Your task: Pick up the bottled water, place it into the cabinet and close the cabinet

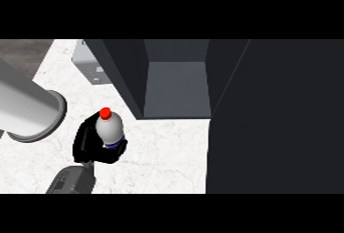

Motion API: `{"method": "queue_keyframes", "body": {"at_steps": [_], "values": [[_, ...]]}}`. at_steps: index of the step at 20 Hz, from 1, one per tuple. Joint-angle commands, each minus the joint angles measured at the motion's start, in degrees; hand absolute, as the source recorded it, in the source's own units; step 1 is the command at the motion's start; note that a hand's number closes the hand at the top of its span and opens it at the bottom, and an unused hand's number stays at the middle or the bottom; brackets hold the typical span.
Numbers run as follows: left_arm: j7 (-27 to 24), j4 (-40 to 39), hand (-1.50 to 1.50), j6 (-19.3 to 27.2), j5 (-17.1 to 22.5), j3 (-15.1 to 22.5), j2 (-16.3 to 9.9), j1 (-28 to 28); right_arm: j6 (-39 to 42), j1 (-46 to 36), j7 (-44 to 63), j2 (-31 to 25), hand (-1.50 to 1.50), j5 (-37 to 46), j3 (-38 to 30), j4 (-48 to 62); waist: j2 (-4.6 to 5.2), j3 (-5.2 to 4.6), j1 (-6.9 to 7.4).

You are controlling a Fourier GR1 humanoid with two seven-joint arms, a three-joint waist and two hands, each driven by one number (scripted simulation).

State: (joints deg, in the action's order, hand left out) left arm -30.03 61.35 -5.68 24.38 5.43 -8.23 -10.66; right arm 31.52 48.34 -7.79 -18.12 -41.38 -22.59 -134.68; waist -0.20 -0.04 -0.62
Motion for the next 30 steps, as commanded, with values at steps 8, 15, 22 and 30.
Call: {"method": "queue_keyframes", "body": {"at_steps": [8,15,22,30], "values": [[10.46,7.52,1.5,16.81,-7.08,5.19,7.95,-8.53,-2.82,4.23,4.53,1.74,-1.5,-4.62,0.15,-13.62,0.04,-0.05,-0.8],[12.14,6.02,1.5,28.09,-6.33,11.86,8.19,-13.85,-1.58,2.25,4.46,-2.27,-1.5,-10.85,-5.38,-9.51,0.13,-0.04,-0.85],[11.97,-7.29,1.5,33.67,-6.32,10.96,8.22,-23.01,-0.85,2.25,4.48,-0.62,-1.5,-8.63,-3.15,-9.58,0.34,-0.06,-1.46],[15.87,-18.47,1.5,33.06,-3.63,7.05,8.23,-34.68,-2.1,0.49,4.97,-2.97,-1.5,-13.31,-5.02,-6.99,0.44,-0.05,-1.47]]}}
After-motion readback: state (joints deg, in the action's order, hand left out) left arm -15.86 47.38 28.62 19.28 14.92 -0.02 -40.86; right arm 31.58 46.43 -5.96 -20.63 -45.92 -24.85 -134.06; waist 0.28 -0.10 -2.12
